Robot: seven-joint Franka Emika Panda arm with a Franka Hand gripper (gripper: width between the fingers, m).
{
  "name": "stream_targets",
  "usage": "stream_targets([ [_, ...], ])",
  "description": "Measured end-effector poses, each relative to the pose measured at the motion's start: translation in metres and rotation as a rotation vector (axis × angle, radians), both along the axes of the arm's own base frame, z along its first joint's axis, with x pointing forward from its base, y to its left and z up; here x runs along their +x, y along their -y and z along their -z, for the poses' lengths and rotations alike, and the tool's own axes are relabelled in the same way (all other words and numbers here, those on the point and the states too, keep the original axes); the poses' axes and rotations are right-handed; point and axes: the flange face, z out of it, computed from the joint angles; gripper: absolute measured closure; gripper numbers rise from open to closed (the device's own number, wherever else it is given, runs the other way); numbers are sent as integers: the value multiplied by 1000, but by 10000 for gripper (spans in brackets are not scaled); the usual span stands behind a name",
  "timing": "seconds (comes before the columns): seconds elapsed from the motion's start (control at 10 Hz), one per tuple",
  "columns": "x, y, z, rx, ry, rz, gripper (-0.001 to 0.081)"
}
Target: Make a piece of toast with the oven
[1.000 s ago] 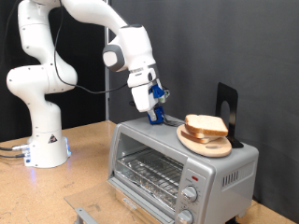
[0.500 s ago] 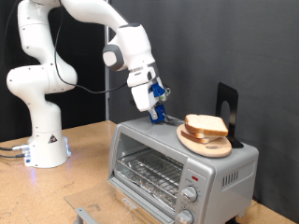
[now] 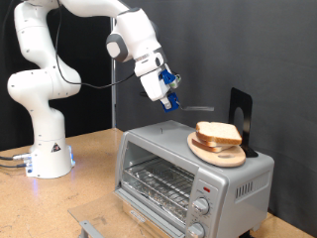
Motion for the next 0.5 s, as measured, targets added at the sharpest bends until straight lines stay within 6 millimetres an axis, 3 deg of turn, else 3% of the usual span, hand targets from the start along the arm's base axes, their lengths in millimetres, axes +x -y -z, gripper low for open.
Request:
stream_targets([
  [0.2,0,5,1,18,8,25,416],
  [0.5,-5,28,-11,51,13,64,416],
])
